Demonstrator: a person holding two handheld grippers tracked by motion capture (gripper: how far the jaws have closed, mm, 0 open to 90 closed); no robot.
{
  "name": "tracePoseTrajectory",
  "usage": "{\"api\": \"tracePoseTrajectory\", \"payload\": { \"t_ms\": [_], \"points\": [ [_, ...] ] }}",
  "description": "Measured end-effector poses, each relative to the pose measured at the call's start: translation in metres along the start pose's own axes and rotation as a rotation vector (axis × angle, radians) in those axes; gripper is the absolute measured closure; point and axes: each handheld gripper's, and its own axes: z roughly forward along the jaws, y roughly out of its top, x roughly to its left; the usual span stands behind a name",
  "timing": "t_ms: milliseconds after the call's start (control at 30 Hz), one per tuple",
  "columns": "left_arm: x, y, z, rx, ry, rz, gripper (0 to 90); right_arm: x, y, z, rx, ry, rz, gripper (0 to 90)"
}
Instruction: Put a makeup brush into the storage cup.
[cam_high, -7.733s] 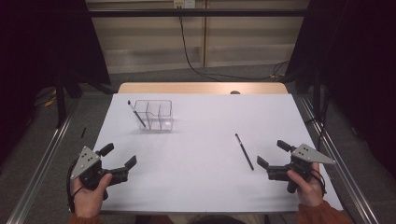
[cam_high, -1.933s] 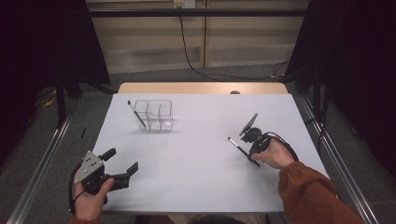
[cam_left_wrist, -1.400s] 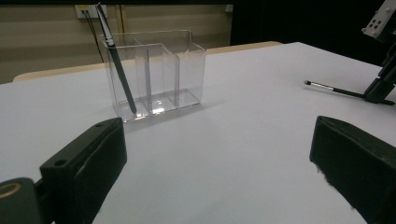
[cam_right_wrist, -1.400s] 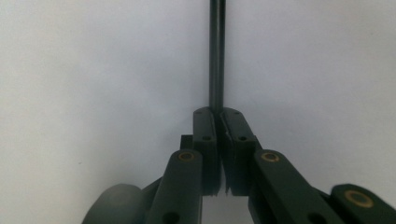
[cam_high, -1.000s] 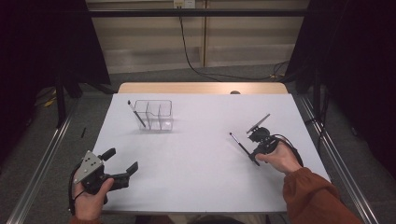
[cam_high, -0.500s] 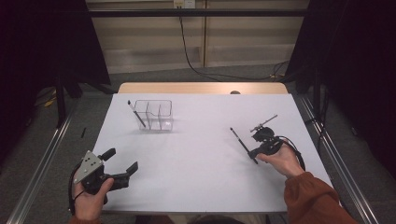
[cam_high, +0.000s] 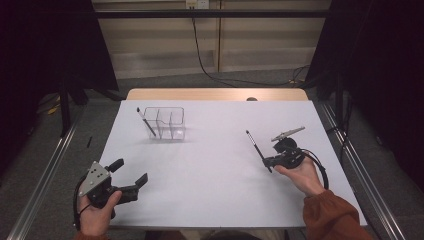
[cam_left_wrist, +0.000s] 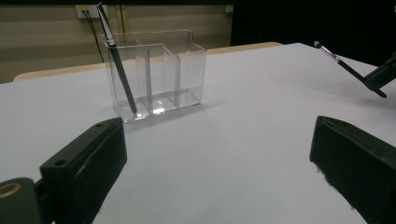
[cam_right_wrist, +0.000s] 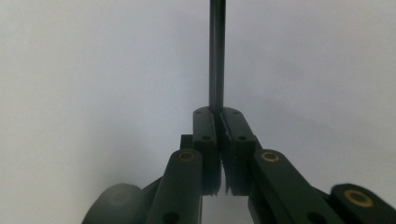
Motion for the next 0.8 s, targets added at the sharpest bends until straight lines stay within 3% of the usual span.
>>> {"api": "tracePoseTrajectory", "payload": {
  "t_ms": [300,500,800],
  "points": [
    [0.001,0.0,0.0,-0.006,0.004,-0.004,3.9,0.003,-0.003,-0.002,-0.093,0.025,-0.033,84.8],
    [0.001,0.0,-0.001,-0.007,0.005,-0.003,3.9,0.002,-0.01,-0.008,-0.221,0.017,-0.051,84.7],
    [0.001,0.0,-0.001,-0.009,0.005,-0.003,3.9,0.001,-0.014,-0.014,-0.349,0.038,-0.065,84.7]
  ]
}}
